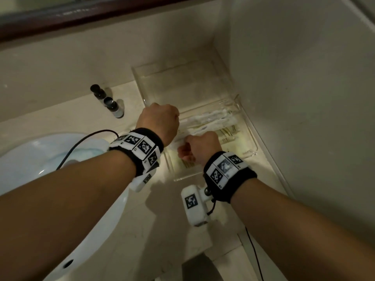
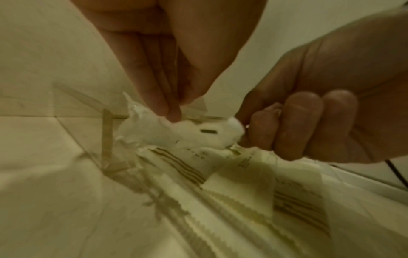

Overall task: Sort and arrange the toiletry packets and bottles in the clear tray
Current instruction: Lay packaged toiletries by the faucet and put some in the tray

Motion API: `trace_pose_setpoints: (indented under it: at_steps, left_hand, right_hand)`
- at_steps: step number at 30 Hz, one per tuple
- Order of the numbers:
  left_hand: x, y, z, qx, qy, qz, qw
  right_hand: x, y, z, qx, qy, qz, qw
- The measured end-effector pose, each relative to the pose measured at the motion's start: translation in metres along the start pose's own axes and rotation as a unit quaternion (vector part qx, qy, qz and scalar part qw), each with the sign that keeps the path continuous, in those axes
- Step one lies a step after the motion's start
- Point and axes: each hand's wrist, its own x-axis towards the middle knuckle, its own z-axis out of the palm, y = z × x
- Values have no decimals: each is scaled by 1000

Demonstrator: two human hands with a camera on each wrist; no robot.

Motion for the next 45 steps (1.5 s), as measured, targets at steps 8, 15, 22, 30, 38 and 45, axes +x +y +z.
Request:
trace_pose_setpoints:
  at_steps: [8, 15, 22, 30, 38, 45]
  left_hand:
    - [-6, -15, 0, -73, 15, -47, 996]
    - [-14, -24, -3, -105, 34, -59, 992]
    - [-34, -43, -11, -127, 60, -83, 987]
    - [-61, -74, -22, -126, 79, -104, 983]
    - [-105, -116, -43, -134, 89, -145, 976]
    - [-168, -184, -70, -163, 123, -215, 955]
  right_hand:
    - [15, 3, 10, -61, 26, -5, 998]
    - [25, 9, 17, -75, 35, -29, 996]
    - [30, 6, 26, -63, 39, -63, 995]
    - [23, 7, 28, -168, 46, -112, 978]
    - [-13, 6, 70, -205, 113, -233, 944]
    - [-64, 3, 155, -209, 45, -289, 933]
